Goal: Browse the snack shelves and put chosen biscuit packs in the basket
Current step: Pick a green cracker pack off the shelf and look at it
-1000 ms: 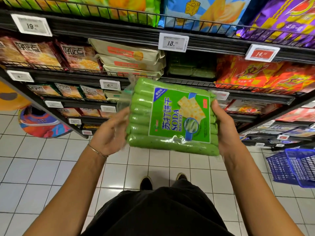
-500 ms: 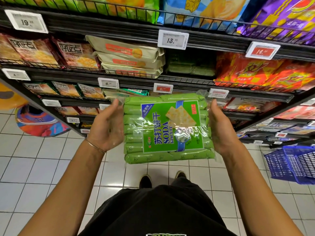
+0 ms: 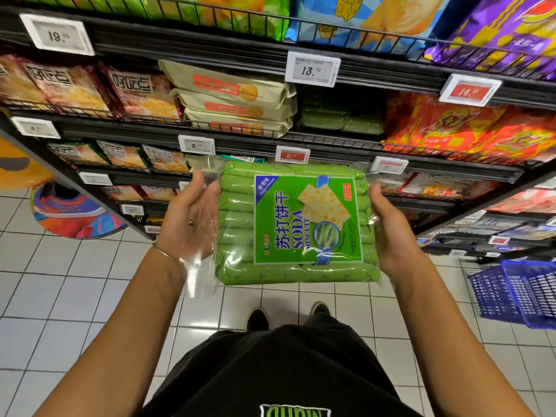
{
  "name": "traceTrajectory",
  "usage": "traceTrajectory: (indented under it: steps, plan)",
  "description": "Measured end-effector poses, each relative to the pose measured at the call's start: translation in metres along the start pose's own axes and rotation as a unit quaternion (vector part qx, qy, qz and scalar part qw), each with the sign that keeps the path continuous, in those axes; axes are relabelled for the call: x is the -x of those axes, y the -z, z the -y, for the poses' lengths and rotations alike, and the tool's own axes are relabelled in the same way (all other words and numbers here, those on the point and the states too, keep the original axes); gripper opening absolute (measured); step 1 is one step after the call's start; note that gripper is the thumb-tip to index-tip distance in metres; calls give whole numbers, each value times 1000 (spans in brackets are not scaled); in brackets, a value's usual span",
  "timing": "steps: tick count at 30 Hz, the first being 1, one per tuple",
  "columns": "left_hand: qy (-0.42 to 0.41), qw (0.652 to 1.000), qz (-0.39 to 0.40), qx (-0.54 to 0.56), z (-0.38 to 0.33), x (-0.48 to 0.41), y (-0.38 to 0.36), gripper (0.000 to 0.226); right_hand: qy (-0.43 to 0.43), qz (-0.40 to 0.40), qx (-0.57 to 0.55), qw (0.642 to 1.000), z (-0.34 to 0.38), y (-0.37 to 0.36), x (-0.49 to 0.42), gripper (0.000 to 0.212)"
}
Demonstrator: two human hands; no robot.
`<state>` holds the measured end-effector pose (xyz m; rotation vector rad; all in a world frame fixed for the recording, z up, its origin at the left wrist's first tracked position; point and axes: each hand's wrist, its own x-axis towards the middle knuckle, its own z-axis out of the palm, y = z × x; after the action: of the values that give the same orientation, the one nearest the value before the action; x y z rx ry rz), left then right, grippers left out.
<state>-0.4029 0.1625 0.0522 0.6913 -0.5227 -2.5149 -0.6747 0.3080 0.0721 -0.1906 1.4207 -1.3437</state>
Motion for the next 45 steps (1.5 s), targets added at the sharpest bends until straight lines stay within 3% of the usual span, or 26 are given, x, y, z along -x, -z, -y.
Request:
traceTrajectory:
  steps: [3,6,9,14,18,25,30,35,38,41,45]
  plan:
    - [-75,991,-62,-89,5,-3,0,64,-6,5,-12,1000,-3,3,1,48]
    - [-94,986,-89,-110,8,-7,0,61,-8,22,-13,1000,-7,3,1,48]
    - [-78,990,-92,-79,10,-5,5,67,6,19,-33,999,-8,5,3,44]
    - [7,993,-32,-111,13,-2,9,43,12,98,-43,994,4,1,11,62]
    - [53,992,-80,-79,26,-8,10,44,3,155,-34,987,16,-7,12,65]
    - [77,990,-115,-41,52,-8,21,30,-12,177,30,984,19,-20,6,52]
    - [95,989,-115,-17,57,-4,27,30,-36,173,31,984,20,-20,6,60]
    - [56,994,-86,-36,46,-4,30,48,-15,170,59,984,17,-5,11,42]
    - [38,995,-68,-68,32,-1,30,55,-39,205,71,975,13,-2,11,56]
    - [-48,988,-51,-139,24,0,24,62,-10,169,152,974,5,-4,5,55]
    - [-134,972,-27,-193,19,0,16,60,70,132,138,979,0,-8,2,40]
